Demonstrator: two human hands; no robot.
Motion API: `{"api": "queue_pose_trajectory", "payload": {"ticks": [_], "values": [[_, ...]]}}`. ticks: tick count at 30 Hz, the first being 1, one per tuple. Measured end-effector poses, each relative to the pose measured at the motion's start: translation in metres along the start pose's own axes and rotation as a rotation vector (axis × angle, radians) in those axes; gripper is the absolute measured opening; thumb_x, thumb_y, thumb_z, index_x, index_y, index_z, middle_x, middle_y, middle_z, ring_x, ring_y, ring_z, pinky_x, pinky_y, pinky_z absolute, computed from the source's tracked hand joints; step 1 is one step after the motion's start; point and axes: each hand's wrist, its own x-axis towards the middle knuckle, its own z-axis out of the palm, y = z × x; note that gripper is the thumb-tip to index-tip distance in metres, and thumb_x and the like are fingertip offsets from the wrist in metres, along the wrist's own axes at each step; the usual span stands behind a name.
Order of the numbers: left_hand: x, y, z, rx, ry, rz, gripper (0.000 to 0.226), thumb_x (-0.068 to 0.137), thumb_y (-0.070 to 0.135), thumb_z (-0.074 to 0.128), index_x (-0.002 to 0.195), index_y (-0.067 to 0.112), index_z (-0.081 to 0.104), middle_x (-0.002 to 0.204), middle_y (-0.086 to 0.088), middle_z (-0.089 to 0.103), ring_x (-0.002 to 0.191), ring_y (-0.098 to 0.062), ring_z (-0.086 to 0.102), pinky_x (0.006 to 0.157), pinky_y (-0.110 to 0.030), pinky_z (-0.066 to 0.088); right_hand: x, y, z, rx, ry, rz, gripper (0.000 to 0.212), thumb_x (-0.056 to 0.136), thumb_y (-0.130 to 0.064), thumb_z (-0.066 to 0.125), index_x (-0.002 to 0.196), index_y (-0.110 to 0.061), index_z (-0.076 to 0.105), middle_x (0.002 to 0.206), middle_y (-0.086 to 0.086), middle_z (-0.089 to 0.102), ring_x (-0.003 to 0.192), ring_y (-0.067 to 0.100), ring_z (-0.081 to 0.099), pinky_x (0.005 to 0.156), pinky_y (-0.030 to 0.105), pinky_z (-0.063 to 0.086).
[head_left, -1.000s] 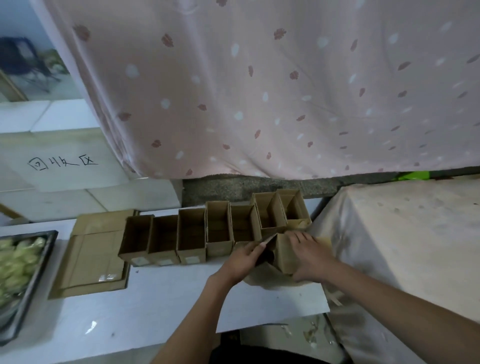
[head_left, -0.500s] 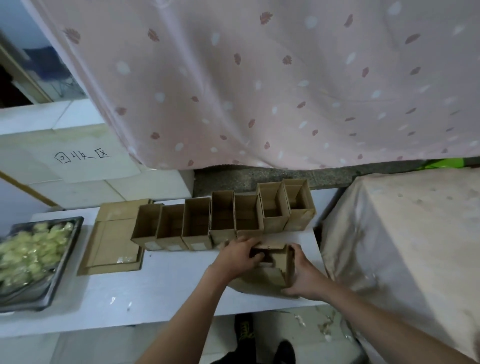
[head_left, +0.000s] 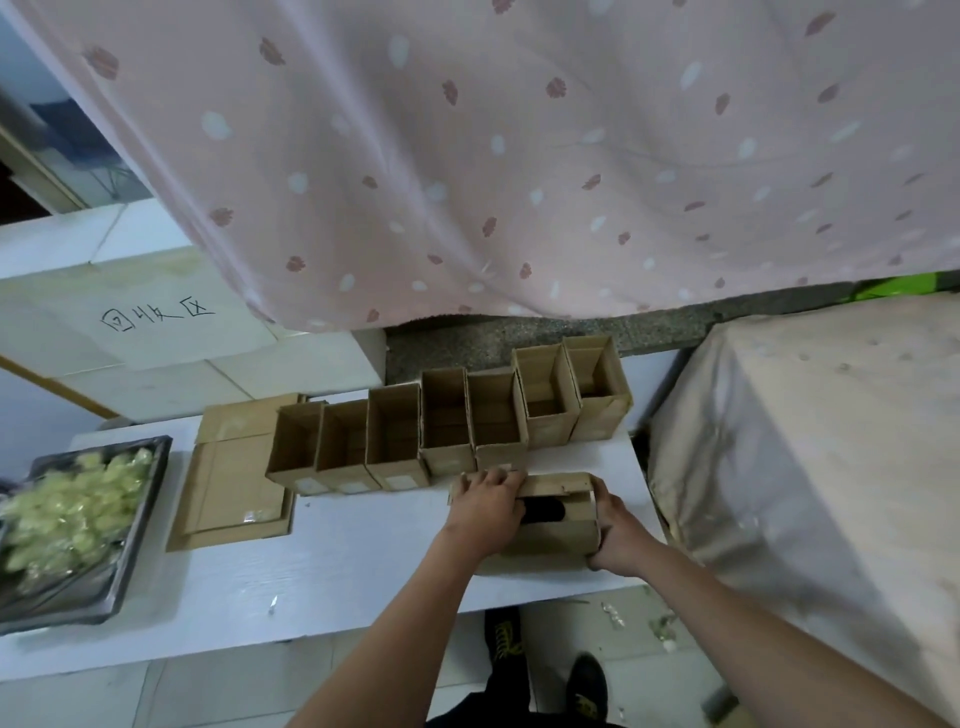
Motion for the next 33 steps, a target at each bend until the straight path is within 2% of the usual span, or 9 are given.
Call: {"api": "queue_pose_trajectory", "payload": {"ticks": [3, 6, 8, 11, 14, 18, 22, 27, 33], "values": [[0.002, 0.0, -0.005, -0.012, -0.013, -0.031, 0.05, 0.106, 0.035, 0.036, 0.155, 0.03, 0.029, 0.156, -0.006, 0.039, 0.144, -0.032, 0.034, 0.122, -0.053, 0.018, -0.004, -0.001, 0.005, 0.117, 0.038, 0.154, 0.107, 0.084, -0.006, 0.07, 0.155, -0.028, -0.006, 0.116, 0.016, 0.059, 0.088, 0.024, 0.06, 0.072, 0.033, 0.053], [0.005, 0.005, -0.009, -0.011, -0.024, -0.061, 0.046, 0.105, 0.034, 0.036, 0.151, 0.027, 0.035, 0.149, -0.008, 0.046, 0.137, -0.032, 0.044, 0.115, -0.052, 0.029, -0.014, -0.001, 0.012, 0.433, -0.057, 0.39, 0.049, 0.097, -0.018, 0.056, 0.138, -0.003, 0.033, 0.109, 0.016, 0.058, 0.082, 0.025, 0.057, 0.068, 0.032, 0.049], [0.006, 0.008, -0.009, -0.023, -0.03, -0.076, 0.044, 0.105, 0.033, 0.036, 0.148, 0.026, 0.038, 0.144, -0.01, 0.05, 0.13, -0.033, 0.049, 0.11, -0.052, 0.036, -0.022, -0.004, 0.018, 0.721, -0.104, 0.457, 0.029, 0.101, -0.018, 0.05, 0.125, -0.003, 0.042, 0.105, 0.019, 0.057, 0.078, 0.03, 0.061, 0.071, 0.038, 0.055], [0.009, 0.014, -0.005, -0.147, -0.062, -0.089, 0.041, 0.105, 0.03, 0.035, 0.145, 0.02, 0.042, 0.134, -0.014, 0.056, 0.118, -0.034, 0.056, 0.102, -0.05, 0.046, -0.027, -0.012, 0.022, 0.997, -0.029, 0.468, 0.023, 0.104, -0.018, 0.045, 0.124, -0.006, 0.044, 0.113, 0.023, 0.06, 0.09, 0.037, 0.065, 0.081, 0.048, 0.058], [0.011, 0.021, 0.0, -0.302, -0.099, -0.135, 0.038, 0.105, 0.031, 0.038, 0.137, 0.015, 0.048, 0.124, -0.013, 0.062, 0.107, -0.03, 0.062, 0.095, -0.044, 0.053, -0.027, -0.023, 0.019, 1.114, 0.025, 0.468, 0.032, 0.105, -0.031, 0.045, 0.127, -0.009, 0.048, 0.117, 0.019, 0.061, 0.102, 0.037, 0.064, 0.085, 0.051, 0.058], [0.007, 0.029, 0.005, -0.444, -0.094, -0.211, 0.039, 0.101, 0.034, 0.046, 0.135, 0.013, 0.048, 0.127, -0.012, 0.062, 0.102, -0.025, 0.061, 0.084, -0.033, 0.052, -0.021, -0.027, 0.013, 0.957, 0.046, 0.408, 0.049, 0.098, -0.053, 0.048, 0.13, -0.017, 0.052, 0.12, 0.006, 0.063, 0.109, 0.027, 0.061, 0.09, 0.046, 0.056], [-0.001, 0.033, 0.011, -0.685, -0.149, -0.296, 0.046, 0.099, 0.037, 0.052, 0.138, 0.014, 0.043, 0.126, -0.01, 0.06, 0.104, -0.028, 0.062, 0.076, -0.034, 0.06, -0.021, -0.033, 0.003, 0.765, 0.116, 0.314, 0.051, 0.09, -0.064, 0.054, 0.12, -0.023, 0.053, 0.11, -0.005, 0.061, 0.098, 0.015, 0.058, 0.078, 0.035, 0.049], [-0.008, 0.039, 0.015, -0.842, -0.162, -0.339, 0.054, 0.096, 0.04, 0.06, 0.14, 0.014, 0.041, 0.12, -0.004, 0.053, 0.104, -0.026, 0.06, 0.075, -0.036, 0.062, -0.025, -0.032, 0.0, 0.53, 0.171, 0.281, 0.042, 0.095, -0.044, 0.061, 0.125, -0.015, 0.055, 0.118, 0.004, 0.063, 0.108, 0.023, 0.06, 0.093, 0.039, 0.053], [-0.012, 0.044, 0.012, -0.799, -0.129, -0.345, 0.051, 0.098, 0.038, 0.06, 0.138, 0.01, 0.044, 0.131, -0.012, 0.057, 0.112, -0.031, 0.062, 0.077, -0.038, 0.062, -0.029, -0.039, -0.002, 0.421, 0.179, 0.264, 0.03, 0.099, -0.038, 0.055, 0.112, -0.012, 0.057, 0.108, 0.007, 0.063, 0.1, 0.023, 0.06, 0.08, 0.034, 0.051]]}}
